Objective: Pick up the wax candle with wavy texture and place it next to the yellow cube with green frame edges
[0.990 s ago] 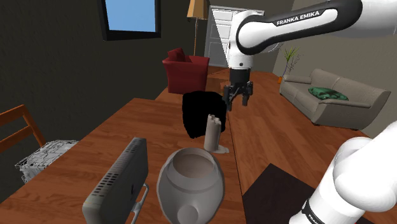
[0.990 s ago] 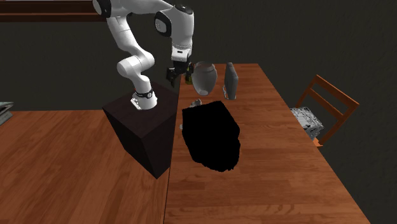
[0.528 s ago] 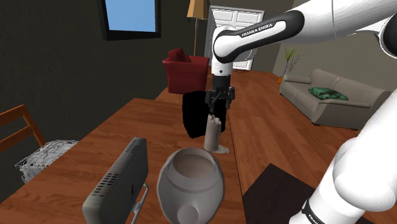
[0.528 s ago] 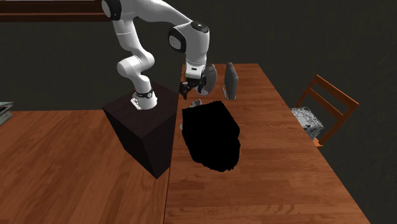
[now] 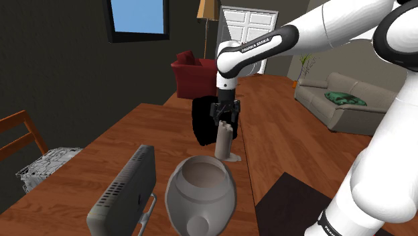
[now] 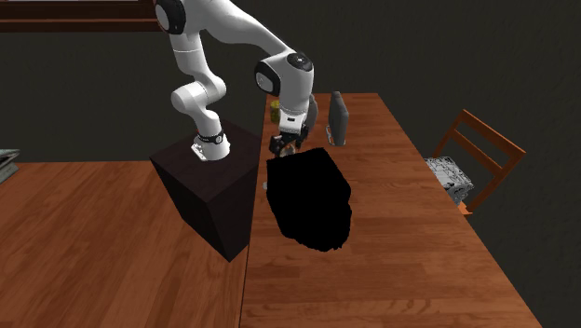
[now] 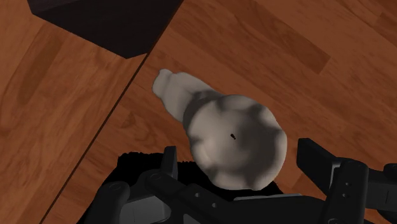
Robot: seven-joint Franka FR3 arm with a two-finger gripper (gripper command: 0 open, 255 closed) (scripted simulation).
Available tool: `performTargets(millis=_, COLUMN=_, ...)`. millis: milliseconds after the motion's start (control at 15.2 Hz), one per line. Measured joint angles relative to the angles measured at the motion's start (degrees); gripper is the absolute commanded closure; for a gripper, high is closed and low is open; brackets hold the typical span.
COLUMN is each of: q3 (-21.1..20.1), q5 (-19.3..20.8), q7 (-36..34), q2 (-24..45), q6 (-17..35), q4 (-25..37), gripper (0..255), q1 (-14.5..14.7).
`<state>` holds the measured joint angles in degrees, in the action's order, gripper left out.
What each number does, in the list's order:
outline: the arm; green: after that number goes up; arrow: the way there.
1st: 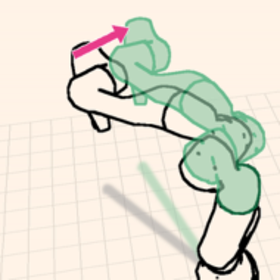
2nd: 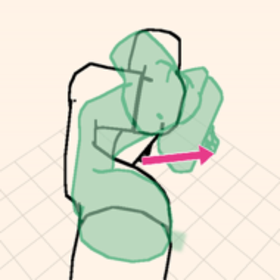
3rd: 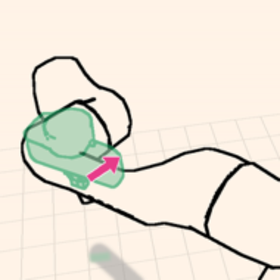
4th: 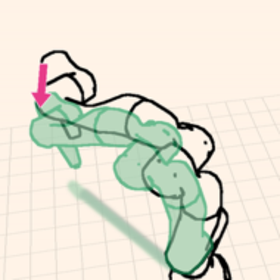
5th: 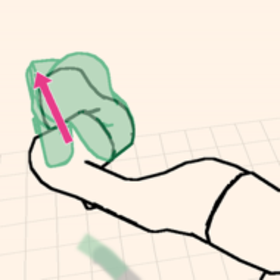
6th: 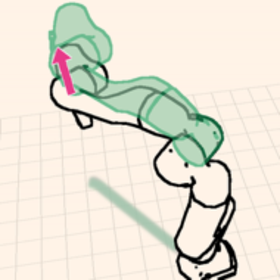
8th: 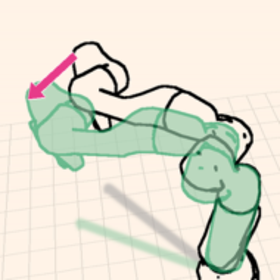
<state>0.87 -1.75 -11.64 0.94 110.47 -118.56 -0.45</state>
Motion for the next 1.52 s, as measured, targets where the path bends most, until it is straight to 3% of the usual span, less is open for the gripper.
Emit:
performTargets(millis=528, q3=0.0, q5=0.0, q7=0.1, q2=0.3, q6=1.9, q4=-1.5, gripper=0, q1=0.0)
performTargets(millis=594, q3=0.0, q5=0.0, q7=0.1, q2=0.3, q6=1.9, q4=-1.5, gripper=255, q1=0.0)
performTargets(millis=1254, q3=0.0, q5=0.0, q7=0.1, q2=0.3, q6=1.9, q4=-1.5, gripper=255, q1=0.0)
performTargets(millis=1518, q3=0.0, q5=0.0, q7=0.0, q2=-0.6, q6=-0.3, q4=-0.3, gripper=255, q1=0.0)
